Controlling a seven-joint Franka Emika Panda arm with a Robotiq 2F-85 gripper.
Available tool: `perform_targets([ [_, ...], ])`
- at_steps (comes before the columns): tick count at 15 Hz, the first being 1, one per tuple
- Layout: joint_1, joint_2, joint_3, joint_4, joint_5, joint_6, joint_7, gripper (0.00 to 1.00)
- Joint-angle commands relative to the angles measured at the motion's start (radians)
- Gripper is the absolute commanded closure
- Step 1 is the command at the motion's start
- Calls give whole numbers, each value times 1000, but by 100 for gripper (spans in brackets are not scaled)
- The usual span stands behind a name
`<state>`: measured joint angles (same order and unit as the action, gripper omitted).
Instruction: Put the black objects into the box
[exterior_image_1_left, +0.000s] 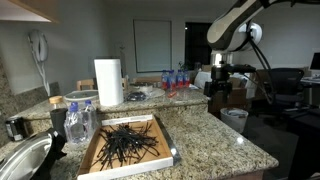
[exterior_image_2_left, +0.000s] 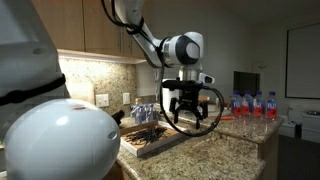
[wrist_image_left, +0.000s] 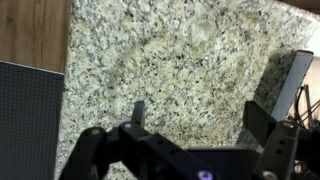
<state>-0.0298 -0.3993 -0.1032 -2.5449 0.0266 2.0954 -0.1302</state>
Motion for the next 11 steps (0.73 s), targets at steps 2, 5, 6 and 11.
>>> perform_targets([
  [2, 3, -59, -21, 39, -6, -172, -119, 0],
  [5, 8, -92, -11, 50, 3, -218, -112, 0],
  [6, 3, -64, -10, 50, 2, -188, -85, 0],
  [11, 5, -78, -8, 53, 2, -199, -85, 0],
])
